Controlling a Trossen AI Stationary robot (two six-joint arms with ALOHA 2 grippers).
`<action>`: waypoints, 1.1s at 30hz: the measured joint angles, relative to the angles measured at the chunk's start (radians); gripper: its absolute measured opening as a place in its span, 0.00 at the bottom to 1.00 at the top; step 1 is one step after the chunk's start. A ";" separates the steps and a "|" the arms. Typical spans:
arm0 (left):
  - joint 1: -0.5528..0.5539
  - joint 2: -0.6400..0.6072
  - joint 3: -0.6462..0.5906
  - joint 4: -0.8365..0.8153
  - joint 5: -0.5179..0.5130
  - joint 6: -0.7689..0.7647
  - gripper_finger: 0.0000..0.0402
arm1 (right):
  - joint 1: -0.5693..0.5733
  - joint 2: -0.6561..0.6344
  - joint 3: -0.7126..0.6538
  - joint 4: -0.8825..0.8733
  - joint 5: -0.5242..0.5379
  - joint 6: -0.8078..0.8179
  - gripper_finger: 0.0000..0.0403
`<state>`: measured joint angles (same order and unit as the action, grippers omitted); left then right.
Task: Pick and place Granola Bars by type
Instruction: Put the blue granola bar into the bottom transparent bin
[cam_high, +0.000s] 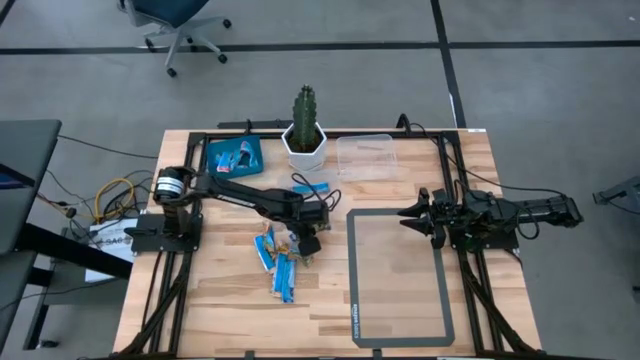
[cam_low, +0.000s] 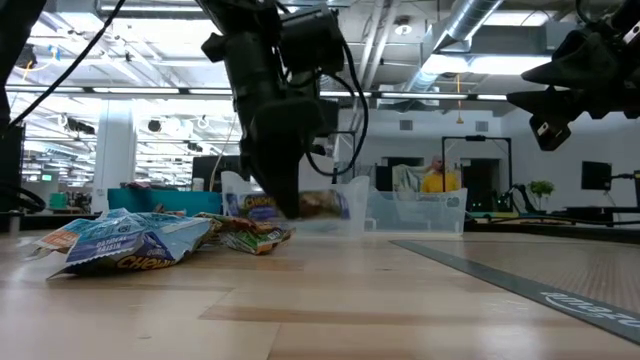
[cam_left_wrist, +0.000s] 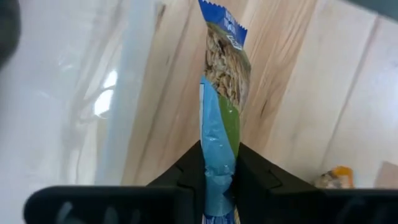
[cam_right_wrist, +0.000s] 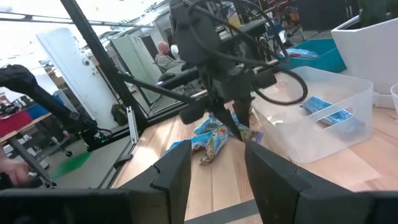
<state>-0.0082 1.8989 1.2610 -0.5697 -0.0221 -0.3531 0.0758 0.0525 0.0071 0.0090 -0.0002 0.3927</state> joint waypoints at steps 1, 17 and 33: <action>0.001 -0.009 0.000 -0.002 0.000 0.000 0.13 | 0.000 0.000 0.000 0.000 0.000 0.000 0.36; 0.043 -0.214 0.000 -0.008 -0.057 0.003 0.13 | 0.000 0.000 0.000 0.000 0.000 0.000 0.36; 0.202 -0.232 0.007 -0.057 -0.155 0.243 0.15 | 0.000 0.000 0.000 0.000 0.000 0.000 0.36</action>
<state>0.1935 1.6669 1.2678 -0.6262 -0.1767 -0.1104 0.0759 0.0525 0.0071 0.0086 -0.0002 0.3929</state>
